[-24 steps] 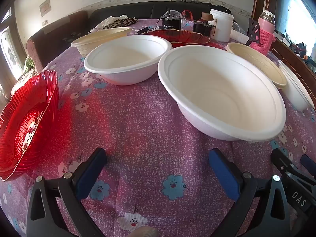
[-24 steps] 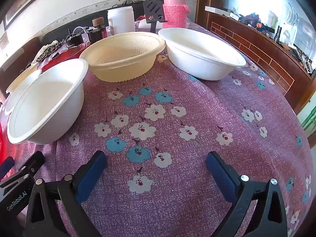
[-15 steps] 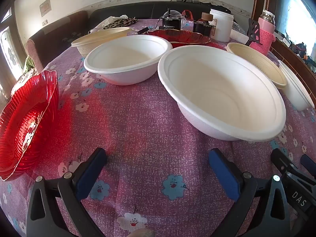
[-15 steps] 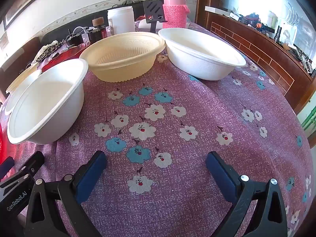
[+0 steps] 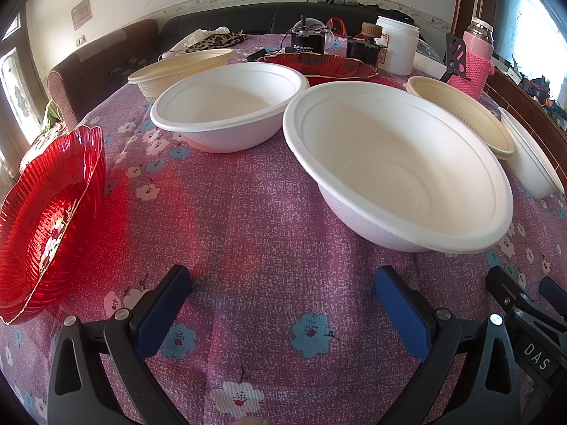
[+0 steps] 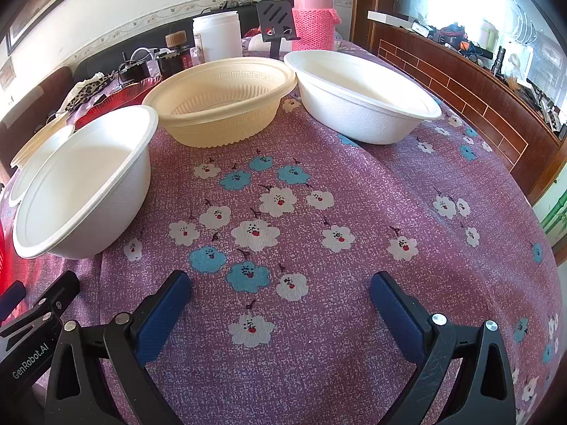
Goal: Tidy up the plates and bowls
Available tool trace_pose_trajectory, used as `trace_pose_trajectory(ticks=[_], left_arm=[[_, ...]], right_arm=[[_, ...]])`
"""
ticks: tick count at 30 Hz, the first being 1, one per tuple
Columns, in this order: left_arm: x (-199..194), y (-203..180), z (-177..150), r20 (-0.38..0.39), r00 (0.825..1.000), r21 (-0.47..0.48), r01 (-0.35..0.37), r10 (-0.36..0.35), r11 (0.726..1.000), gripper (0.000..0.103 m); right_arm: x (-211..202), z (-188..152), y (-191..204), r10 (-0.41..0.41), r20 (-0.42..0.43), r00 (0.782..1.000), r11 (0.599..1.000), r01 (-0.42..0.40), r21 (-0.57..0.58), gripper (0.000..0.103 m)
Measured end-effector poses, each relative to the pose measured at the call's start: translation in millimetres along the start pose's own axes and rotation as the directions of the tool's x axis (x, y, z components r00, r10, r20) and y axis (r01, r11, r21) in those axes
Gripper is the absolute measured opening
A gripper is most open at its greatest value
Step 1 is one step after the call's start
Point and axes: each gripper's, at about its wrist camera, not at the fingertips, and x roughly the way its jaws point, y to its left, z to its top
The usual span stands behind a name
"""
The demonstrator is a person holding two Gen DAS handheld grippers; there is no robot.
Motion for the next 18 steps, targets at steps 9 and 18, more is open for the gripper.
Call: trace_pose_trajectory(ticks=[9,18], left_arm=[[0.0,-0.1,0.0,0.000,1.000,0.000,-0.001,0.001,1.000,0.103],[-0.9,1.4,2.1,-0.052,0.999,0.004,-0.001,0.001,1.000,0.103]], right_arm=[[0.0,0.0,0.0,0.000,0.000,1.000,1.000,0.000,0.000,0.102],[0.1,0.0,0.1,0.000,0.000,1.000,1.000,0.000,0.000,0.102]])
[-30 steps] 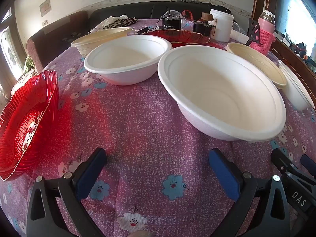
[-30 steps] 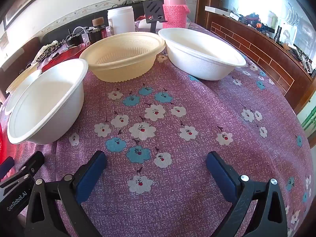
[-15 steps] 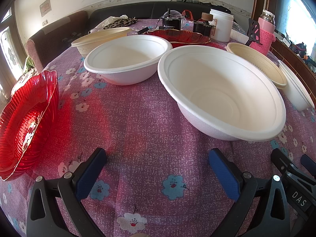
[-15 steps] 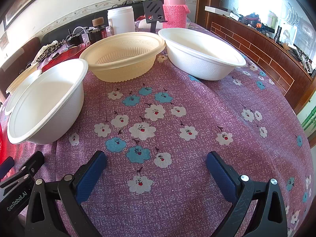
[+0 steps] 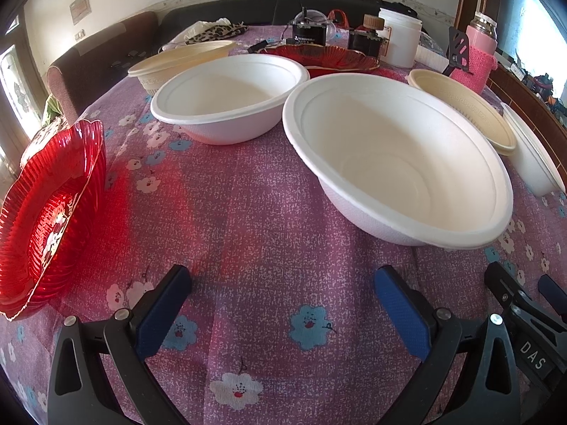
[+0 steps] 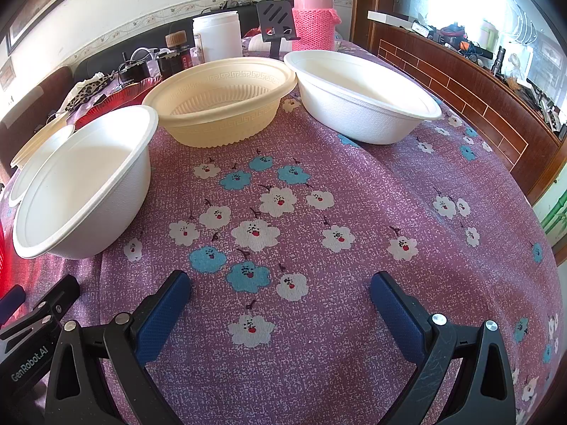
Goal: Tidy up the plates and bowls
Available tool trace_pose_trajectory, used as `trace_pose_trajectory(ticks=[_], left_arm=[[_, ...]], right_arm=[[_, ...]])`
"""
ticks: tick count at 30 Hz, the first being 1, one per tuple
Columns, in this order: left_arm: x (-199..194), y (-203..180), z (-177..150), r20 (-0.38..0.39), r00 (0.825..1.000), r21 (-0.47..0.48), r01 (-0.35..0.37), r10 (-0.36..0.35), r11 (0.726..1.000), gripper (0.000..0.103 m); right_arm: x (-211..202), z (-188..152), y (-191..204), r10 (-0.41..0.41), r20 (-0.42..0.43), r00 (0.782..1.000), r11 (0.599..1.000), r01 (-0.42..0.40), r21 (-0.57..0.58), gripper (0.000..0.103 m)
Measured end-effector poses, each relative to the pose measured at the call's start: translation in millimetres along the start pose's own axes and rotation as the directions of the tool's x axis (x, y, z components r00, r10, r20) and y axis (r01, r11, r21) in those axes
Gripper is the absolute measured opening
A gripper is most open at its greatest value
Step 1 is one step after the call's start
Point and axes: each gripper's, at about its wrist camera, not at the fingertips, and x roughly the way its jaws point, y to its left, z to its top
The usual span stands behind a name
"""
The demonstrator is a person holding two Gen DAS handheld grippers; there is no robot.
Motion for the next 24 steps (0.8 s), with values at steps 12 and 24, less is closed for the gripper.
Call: trace_pose_trajectory(ticks=[12,24], left_arm=[[-2.8,-0.9,-5.4,0.013,1.000,0.001,0.006,-0.006,1.000,0.103],[-81.6,43.3,-27.0,0.238,0.971,-0.043,0.027,-0.016,0.999,0.103]], right_arm=[[0.4,-1.1,0.8,0.004,-0.003,1.000,1.000,-0.004,-0.004,0.102],[0.4,-2.6,-1.3,0.059,-0.047,0.997,0.994,-0.063,-0.085,0.102]])
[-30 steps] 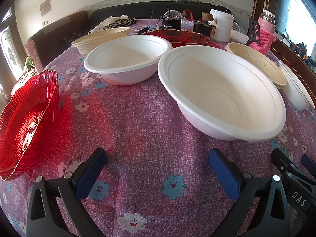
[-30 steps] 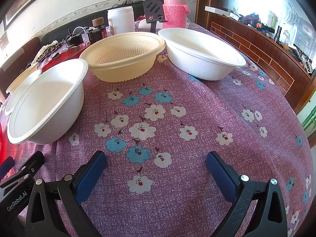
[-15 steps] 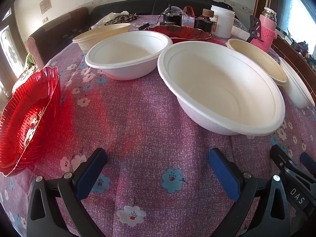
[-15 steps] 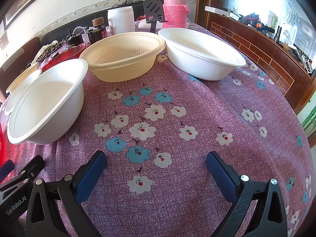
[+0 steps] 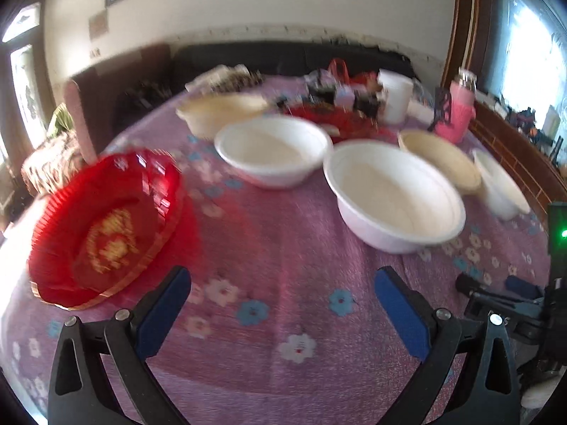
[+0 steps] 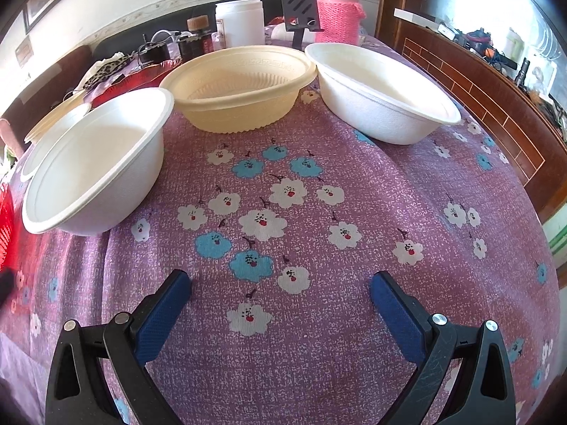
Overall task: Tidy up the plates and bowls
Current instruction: 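Swing both grippers over the table toward the white bowls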
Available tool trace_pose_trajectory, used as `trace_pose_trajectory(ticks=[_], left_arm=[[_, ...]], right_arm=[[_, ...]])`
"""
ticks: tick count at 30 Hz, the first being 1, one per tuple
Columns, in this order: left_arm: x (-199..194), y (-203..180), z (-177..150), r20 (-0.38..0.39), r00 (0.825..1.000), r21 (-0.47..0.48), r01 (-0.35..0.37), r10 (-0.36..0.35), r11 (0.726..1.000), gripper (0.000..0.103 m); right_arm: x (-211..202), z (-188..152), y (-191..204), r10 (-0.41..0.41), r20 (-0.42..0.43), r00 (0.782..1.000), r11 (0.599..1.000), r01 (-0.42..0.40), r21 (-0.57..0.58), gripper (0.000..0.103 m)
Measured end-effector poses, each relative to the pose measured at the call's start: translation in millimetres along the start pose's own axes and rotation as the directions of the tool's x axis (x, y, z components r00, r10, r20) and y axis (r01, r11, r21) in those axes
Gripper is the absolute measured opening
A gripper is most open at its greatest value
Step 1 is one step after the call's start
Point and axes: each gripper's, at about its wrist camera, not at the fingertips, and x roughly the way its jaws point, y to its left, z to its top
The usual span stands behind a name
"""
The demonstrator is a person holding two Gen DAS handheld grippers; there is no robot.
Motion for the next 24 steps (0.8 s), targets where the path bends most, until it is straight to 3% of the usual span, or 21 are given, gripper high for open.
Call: trace_pose_trajectory(ticks=[5,8,13,16,18,21,24], left_arm=[[-34.4,12.0,5.2,0.063,0.998,0.005,0.018,-0.018,1.000,0.103],[-55.6,13.3,9.4,0.129,0.992,0.028,-0.013,0.010,1.000,0.103],[-71.7,13.2,15.0,0.164,0.986,0.033,-0.010,0.005,0.999,0.103],[-74.5,11.5,16.4,0.164,0.986,0.039,-0.014,0.007,0.999,0.103],[-75.7,10.8,15.7,0.164,0.986,0.046,-0.019,0.011,0.999,0.103],[-72.8,7.7,15.5,0.152,0.988,0.053,-0.018,0.010,0.998,0.103],[-70.7,6.9,13.9,0.148,0.989,0.054,-0.017,0.009,0.998,0.103]], right_arm=[[-2.8,-4.1,0.1,-0.008,0.001,1.000,1.000,0.008,0.005,0.102],[-7.9,-9.1,-2.7,0.002,-0.005,1.000,1.000,-0.002,0.007,0.101],[-41.4,-17.9,-7.4,0.014,0.097,0.995,1.000,-0.015,0.015,0.101],[-72.9,-13.3,-9.3,0.035,0.190,0.981,0.999,-0.038,0.014,0.101],[-98.1,-8.7,-9.2,0.044,0.267,0.963,0.999,-0.049,0.010,0.101],[-137.1,0.6,-5.2,0.039,0.398,0.917,0.999,-0.044,0.003,0.101],[-176.3,6.4,-5.5,0.050,0.547,0.836,0.998,-0.062,0.004,0.101]])
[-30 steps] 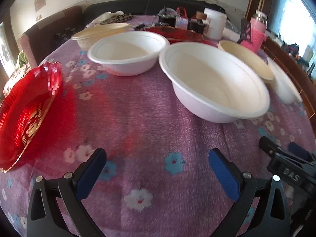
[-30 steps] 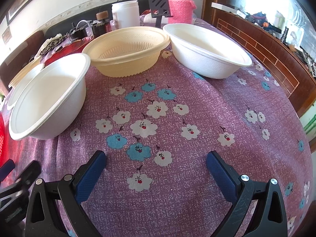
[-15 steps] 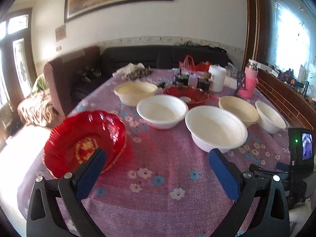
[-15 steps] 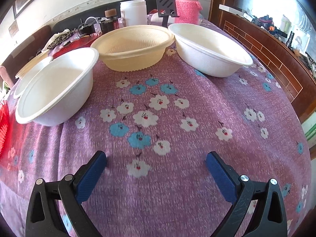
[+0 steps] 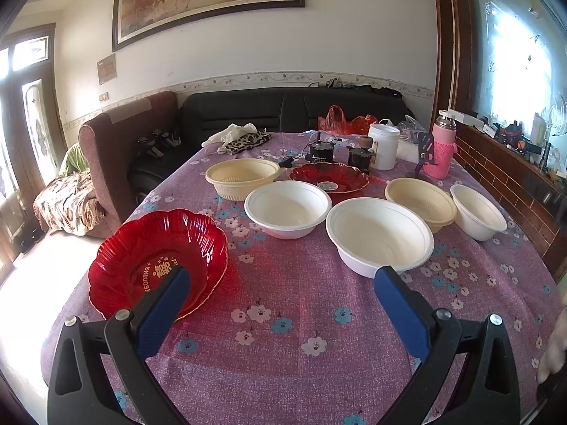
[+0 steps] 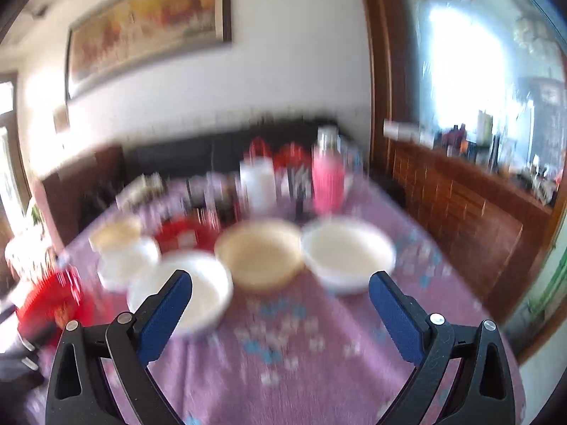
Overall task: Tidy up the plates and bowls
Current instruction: 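Swing both grippers over the table toward the white bowls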
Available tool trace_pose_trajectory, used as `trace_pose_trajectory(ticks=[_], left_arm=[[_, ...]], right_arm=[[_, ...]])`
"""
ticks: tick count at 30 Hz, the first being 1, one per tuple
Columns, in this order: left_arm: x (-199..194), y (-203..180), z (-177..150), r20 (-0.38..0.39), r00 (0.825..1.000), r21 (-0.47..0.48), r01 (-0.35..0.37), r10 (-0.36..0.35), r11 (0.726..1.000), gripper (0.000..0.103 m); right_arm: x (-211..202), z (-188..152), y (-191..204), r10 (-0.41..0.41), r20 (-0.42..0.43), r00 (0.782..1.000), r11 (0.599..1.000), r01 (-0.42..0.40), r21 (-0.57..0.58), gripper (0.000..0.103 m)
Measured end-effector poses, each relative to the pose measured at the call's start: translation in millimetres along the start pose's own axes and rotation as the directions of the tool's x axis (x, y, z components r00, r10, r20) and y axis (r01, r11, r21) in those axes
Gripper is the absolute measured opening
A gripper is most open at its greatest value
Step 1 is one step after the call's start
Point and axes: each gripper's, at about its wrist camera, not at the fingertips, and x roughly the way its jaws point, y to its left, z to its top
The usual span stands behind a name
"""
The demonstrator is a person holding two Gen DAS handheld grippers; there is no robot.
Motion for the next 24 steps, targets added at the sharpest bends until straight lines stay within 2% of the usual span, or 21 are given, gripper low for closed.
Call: trace_pose_trajectory(ticks=[1,2,3,4,5,6,8,12,16,20,24], left_arm=[[0.9,0.4,-0.6,-0.004,1.000,-0.003,0.003,-0.003,1.000,0.103],[2.3,1.1,-0.9,-0.010,1.000,-0.008,0.009,-0.009,1.000,0.103],[3.4,2.5,-0.6,-0.020,1.000,-0.012,0.016,-0.016,1.000,0.103],[3.4,3.4,0.2,-0.029,0.999,-0.011,0.021,-0.021,1.000,0.103],[1.0,5.9,3.2,-0.044,0.998,-0.004,0.035,-0.035,0.999,0.103],[-3.9,9.0,6.3,-0.044,0.998,0.001,0.052,-0.052,0.999,0.103],[-27.6,22.3,18.8,0.005,0.996,-0.001,0.085,-0.085,0.996,0.103],[-82.2,52.2,47.6,0.137,0.986,-0.008,0.100,-0.098,0.995,0.103],[-134.2,79.2,77.7,0.223,0.969,-0.003,0.110,-0.107,0.994,0.103],[-183.5,98.6,112.6,0.294,0.954,0.022,0.050,-0.054,0.999,0.103],[-217.7,113.2,166.7,0.298,0.954,0.020,0.029,-0.034,0.999,0.103]], right_arm=[[-6.6,4.3,-1.1,0.035,0.041,0.999,0.999,-0.036,0.007,0.102],[-8.0,6.8,-2.2,0.115,0.058,0.992,0.993,-0.116,0.017,0.102],[-3.4,6.3,-1.4,0.146,0.028,0.989,0.989,-0.146,0.022,0.102],[6.9,5.0,-0.1,0.163,-0.045,0.986,0.987,-0.162,0.024,0.102],[19.1,1.4,1.0,0.171,-0.122,0.978,0.985,-0.169,0.026,0.102],[25.3,-1.7,0.3,0.161,-0.157,0.974,0.987,-0.160,0.021,0.102],[27.4,-0.5,-6.0,0.097,-0.156,0.983,0.995,-0.101,-0.012,0.102],[5.7,28.7,-30.1,0.073,-0.073,0.995,0.997,-0.072,0.012,0.102],[-45.1,64.2,-48.9,0.079,0.043,0.996,0.995,-0.081,0.049,0.102],[-97.6,107.1,-47.7,0.099,0.156,0.983,0.994,-0.106,0.035,0.102],[-149.9,171.2,-43.0,0.101,0.249,0.963,0.994,-0.106,0.007,0.102]])
